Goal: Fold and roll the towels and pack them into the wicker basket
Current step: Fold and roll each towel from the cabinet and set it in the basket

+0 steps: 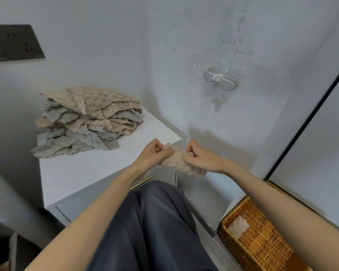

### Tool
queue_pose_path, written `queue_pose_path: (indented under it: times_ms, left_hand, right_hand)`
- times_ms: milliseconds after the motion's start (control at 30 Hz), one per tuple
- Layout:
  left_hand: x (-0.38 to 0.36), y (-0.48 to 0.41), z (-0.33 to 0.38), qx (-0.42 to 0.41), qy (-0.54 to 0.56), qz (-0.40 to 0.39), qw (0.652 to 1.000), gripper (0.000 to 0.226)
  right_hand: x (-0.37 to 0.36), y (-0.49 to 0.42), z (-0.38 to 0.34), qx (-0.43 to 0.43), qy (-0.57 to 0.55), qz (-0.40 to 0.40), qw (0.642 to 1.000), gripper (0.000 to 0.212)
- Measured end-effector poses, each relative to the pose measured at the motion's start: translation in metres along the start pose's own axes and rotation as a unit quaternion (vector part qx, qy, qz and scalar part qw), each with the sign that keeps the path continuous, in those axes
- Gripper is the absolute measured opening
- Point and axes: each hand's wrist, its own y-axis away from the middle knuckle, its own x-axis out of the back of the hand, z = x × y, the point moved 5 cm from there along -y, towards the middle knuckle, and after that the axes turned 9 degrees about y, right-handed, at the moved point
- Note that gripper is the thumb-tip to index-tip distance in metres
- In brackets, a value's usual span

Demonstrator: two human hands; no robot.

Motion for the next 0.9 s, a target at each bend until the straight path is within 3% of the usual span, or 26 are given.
queue_pose_path:
  times_ms: [400, 600, 767, 900]
  left_hand:
    - [-0.104, 0.021, -0.034, 0.01, -0.051, -0.079, 0.996, 0.034]
    - [-0.161, 0.027, -0.069, 0.017, -0.072, -0.149, 0.986, 0.023]
    - [-0.194, 0.026, -0.098, 0.055, -0.099, -0.186, 0.976, 0.016]
    - [-0.212, 0.024, -0.123, 0.09, -0.101, -0.195, 0.972, 0.013]
  right_hand:
    - [-0.032, 0.085, 0.094, -0.053, -0.04, 0.053, 0.996, 0.018]
    - [-0.067, 0.137, 0.17, -0.148, -0.075, 0.057, 0.985, 0.018]
    - [-0.103, 0.178, 0.249, -0.278, -0.114, 0.084, 0.95, 0.016]
    - [-0.133, 0.205, 0.3, -0.387, -0.171, 0.125, 0.898, 0.021]
